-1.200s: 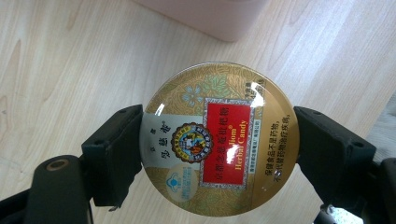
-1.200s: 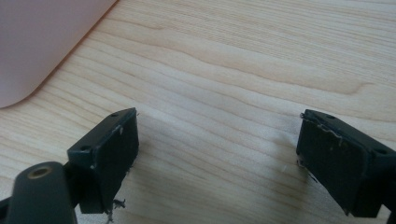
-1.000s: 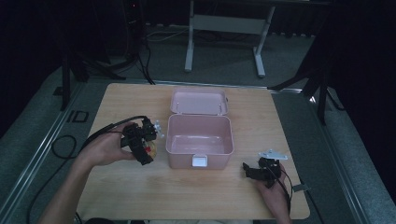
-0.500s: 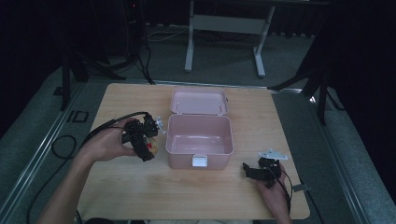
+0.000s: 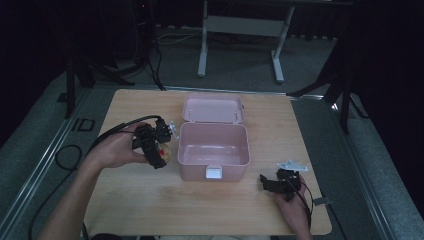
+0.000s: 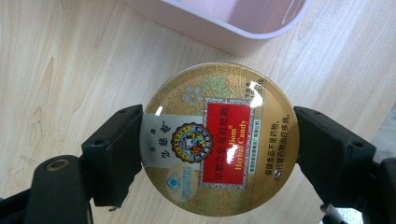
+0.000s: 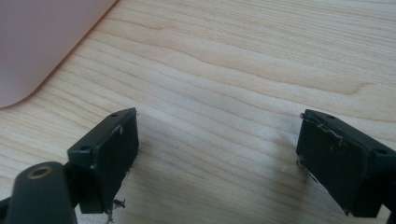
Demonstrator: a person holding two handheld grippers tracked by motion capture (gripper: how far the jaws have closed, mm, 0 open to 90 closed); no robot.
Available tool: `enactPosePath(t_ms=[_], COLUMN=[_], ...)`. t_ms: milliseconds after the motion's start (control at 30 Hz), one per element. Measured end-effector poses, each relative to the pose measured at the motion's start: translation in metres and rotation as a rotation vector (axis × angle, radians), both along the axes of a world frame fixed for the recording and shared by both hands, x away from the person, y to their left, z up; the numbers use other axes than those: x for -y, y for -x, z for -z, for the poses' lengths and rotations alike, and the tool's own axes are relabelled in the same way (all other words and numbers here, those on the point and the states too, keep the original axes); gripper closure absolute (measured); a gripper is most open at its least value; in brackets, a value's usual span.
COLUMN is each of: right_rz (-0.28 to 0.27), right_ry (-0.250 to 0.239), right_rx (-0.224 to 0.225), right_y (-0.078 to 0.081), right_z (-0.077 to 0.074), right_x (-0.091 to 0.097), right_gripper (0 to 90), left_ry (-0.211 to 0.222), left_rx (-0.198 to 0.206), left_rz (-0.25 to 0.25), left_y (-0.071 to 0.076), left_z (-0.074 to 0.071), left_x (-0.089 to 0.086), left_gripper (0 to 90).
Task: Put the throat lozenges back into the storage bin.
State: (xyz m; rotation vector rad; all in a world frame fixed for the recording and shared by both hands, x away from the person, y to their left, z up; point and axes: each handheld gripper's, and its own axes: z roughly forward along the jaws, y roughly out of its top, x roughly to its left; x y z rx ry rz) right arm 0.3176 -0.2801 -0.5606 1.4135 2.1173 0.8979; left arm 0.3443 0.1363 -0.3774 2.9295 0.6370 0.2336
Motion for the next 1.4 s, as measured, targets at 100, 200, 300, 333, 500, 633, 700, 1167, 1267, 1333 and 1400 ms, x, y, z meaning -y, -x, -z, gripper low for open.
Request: enactPosePath(t_ms=[100, 200, 300, 333, 500, 633, 700, 1167, 1267, 1333, 1400], right_rz=[0.0, 0.0, 0.0, 0.0, 0.0, 0.0, 0.0, 0.001, 0.0, 0.0, 0.0], right_ry=[-0.001, 0.0, 0.0, 0.0, -0.001, 0.0, 0.001, -0.001, 0.0, -0.001, 0.0], right_rx=[0.0, 0.0, 0.0, 0.0, 0.0, -0.001, -0.001, 0.0, 0.001, 0.0, 0.0], right_y=[0.0, 0.0, 0.0, 0.0, 0.0, 0.0, 0.0, 0.0, 0.0, 0.0, 0.0], right_z=[0.0, 0.0, 0.0, 0.0, 0.0, 0.0, 0.0, 0.0, 0.0, 0.0, 0.0], right_x=[0.0, 0.0, 0.0, 0.0, 0.0, 0.0, 0.0, 0.0, 0.0, 0.0, 0.0], right_gripper=[12.8, 12.8, 12.8, 12.8, 12.8, 12.8, 12.7, 12.8, 12.8, 12.8, 12.8], left_ry=[0.001, 0.013, 0.015, 0.016, 0.023, 0.024, 0.022, 0.027, 0.031, 0.035, 0.033], left_rx=[0.005, 0.005, 0.003, 0.003, 0.004, 0.002, 0.003, 0.004, 0.004, 0.001, -0.001], left_rz=[0.002, 0.002, -0.001, 0.0, -0.001, -0.001, -0.002, 0.006, 0.008, 0.008, 0.007], left_y=[-0.002, -0.003, -0.005, -0.005, -0.007, -0.009, -0.01, -0.016, -0.017, -0.018, -0.019], left_z=[-0.002, -0.004, -0.004, -0.004, -0.004, -0.004, -0.005, -0.01, -0.011, -0.012, -0.011], left_x=[0.001, 0.001, 0.001, 0.001, 0.002, 0.002, 0.002, 0.008, 0.01, 0.01, 0.011], left_gripper=[20.7, 20.7, 20.7, 20.7, 20.8, 20.7, 20.7, 20.7, 20.7, 20.8, 20.7])
